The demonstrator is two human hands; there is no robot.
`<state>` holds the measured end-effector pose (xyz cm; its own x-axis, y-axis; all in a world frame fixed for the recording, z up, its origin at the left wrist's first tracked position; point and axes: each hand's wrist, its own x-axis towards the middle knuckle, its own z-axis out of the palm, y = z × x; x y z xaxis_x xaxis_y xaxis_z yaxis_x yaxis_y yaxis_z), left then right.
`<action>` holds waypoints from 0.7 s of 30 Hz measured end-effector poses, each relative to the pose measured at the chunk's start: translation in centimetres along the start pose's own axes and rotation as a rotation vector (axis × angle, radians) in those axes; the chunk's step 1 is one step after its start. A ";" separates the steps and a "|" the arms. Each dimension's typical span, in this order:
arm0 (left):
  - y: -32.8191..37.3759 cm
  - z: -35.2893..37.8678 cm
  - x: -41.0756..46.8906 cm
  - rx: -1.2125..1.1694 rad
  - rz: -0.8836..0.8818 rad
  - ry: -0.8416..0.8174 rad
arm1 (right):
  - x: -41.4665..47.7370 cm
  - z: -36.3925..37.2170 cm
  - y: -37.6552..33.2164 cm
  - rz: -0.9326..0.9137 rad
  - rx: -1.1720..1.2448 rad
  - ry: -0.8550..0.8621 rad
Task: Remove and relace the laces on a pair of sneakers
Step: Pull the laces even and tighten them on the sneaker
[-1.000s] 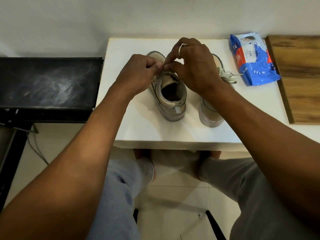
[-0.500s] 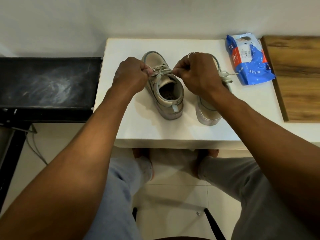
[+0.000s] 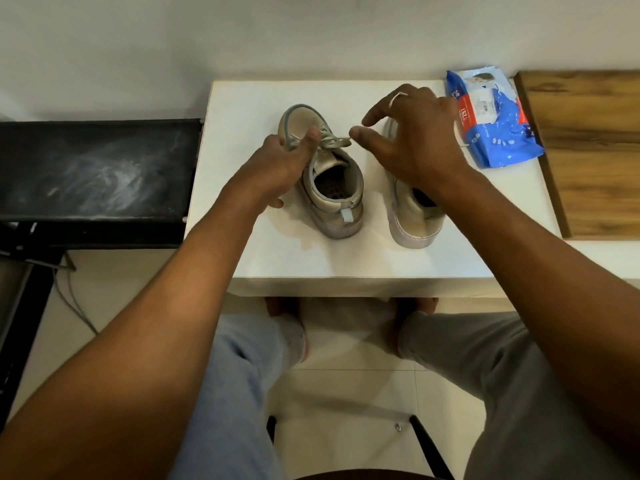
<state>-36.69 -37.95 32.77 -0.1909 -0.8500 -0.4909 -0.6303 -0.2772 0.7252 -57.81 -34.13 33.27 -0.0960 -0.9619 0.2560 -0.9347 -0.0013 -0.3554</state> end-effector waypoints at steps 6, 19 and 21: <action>0.4 0.2 0.3 -0.025 0.016 -0.048 | -1.3 -1.2 3.3 0.309 0.135 -0.143; -0.2 0.5 0.2 0.009 0.029 -0.146 | -4.1 -4.0 5.7 0.680 0.676 -0.675; -0.2 0.6 0.1 0.003 0.023 -0.158 | -4.1 -4.1 5.9 0.740 0.707 -0.674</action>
<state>-37.03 -37.76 32.26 -0.3217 -0.7748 -0.5442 -0.6266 -0.2567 0.7358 -64.33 -29.04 33.81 -0.1327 -0.7424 -0.6566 -0.3178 0.6594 -0.6813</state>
